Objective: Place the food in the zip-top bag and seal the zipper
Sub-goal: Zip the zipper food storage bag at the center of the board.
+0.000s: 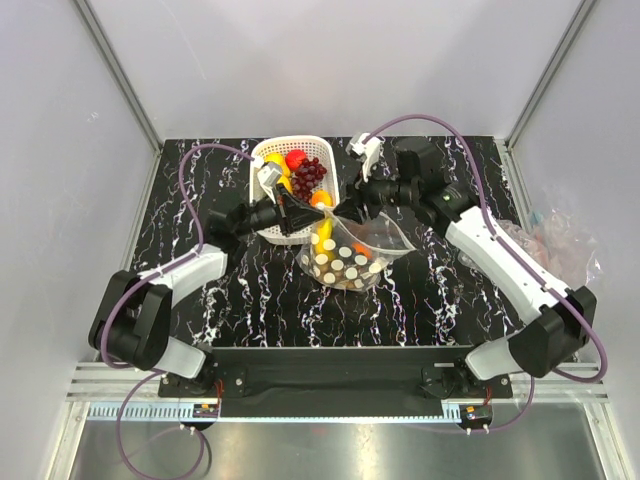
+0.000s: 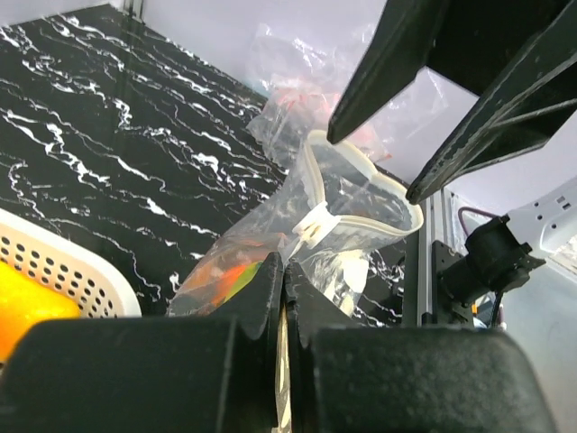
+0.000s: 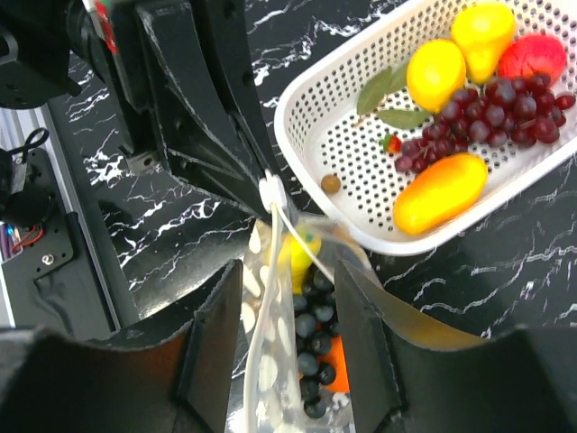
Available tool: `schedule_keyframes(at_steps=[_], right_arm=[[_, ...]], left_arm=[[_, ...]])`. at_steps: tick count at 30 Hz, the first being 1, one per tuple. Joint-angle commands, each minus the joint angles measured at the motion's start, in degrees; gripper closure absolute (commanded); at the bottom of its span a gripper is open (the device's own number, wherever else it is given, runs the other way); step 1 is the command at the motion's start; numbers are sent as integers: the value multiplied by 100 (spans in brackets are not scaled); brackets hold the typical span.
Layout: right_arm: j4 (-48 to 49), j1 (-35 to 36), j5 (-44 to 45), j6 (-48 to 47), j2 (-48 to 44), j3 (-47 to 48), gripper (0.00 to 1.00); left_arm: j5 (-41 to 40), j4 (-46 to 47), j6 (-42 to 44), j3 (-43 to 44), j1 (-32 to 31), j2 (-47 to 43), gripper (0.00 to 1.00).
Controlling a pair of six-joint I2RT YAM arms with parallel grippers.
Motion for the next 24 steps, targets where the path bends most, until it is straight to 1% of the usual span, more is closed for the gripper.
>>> schedule_keyframes(at_steps=[1,6,12,14,21,22,23,24], right_arm=[[-258,123,-413,-592,125,607,47],[-275,325,-352,-803,319,722,47],[-539,474,-264,-1005,486,915,48],[-618,527,-220,-1049,547,968,51],[-636,571,-150,-1067,600,977,55],[-610,571,-141,-1067,609,960,57],[-592,571,-141,-1067,609,942,62],[-583,571,-141,-1058,626,942,63]], left_arm=[[205,-228,352,268,-61,-365,98],[162,-500,511,242,-149,-550,98],[127,-755,616,277,-175,-629,96],[127,-799,652,286,-175,-647,96],[109,-852,660,268,-166,-717,96],[118,-843,660,259,-175,-743,96],[100,-843,678,251,-175,-744,96],[109,-843,669,242,-175,-744,96]])
